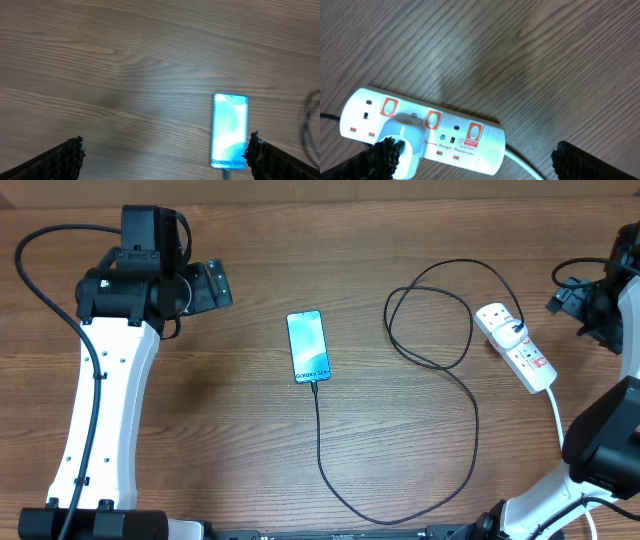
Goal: Plug charger to phone and switch on socket
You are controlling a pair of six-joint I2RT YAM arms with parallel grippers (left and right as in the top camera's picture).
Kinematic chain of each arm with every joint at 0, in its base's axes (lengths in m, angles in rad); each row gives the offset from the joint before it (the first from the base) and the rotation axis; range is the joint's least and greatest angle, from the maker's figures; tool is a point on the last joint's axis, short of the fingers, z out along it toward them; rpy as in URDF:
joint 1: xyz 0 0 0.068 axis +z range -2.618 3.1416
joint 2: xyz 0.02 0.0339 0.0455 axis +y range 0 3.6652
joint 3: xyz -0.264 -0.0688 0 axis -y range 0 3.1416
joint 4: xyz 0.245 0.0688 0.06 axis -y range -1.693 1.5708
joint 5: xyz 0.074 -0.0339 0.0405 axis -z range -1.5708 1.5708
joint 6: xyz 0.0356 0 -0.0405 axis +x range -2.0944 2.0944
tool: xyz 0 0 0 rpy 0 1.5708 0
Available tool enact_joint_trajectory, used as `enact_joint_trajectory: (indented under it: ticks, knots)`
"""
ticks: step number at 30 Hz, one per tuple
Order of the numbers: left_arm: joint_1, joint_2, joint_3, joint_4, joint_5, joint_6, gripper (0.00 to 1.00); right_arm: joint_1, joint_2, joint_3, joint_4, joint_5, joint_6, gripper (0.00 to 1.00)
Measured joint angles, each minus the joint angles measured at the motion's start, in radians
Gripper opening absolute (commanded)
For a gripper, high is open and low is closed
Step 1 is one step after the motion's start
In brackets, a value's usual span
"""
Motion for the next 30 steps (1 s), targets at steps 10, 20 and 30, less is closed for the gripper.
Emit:
enact_joint_trajectory:
  ticks: [10, 20, 30]
  knots:
    - [-0.037, -0.049, -0.002, -0.002, 0.179, 0.064, 1.0, 0.0, 0.0, 0.0, -0.013, 0.0, -0.002, 1.0]
    - [-0.152, -0.311, -0.02, -0.037, 0.154, 0.088, 0.99, 0.0, 0.0, 0.0, 0.009, 0.0, -0.002, 1.0]
    - [-0.178, -0.586, -0.403, 0.064, 0.077, 0.059, 1.0, 0.0, 0.002, -0.108, 0.103, -0.003, -0.002, 1.0]
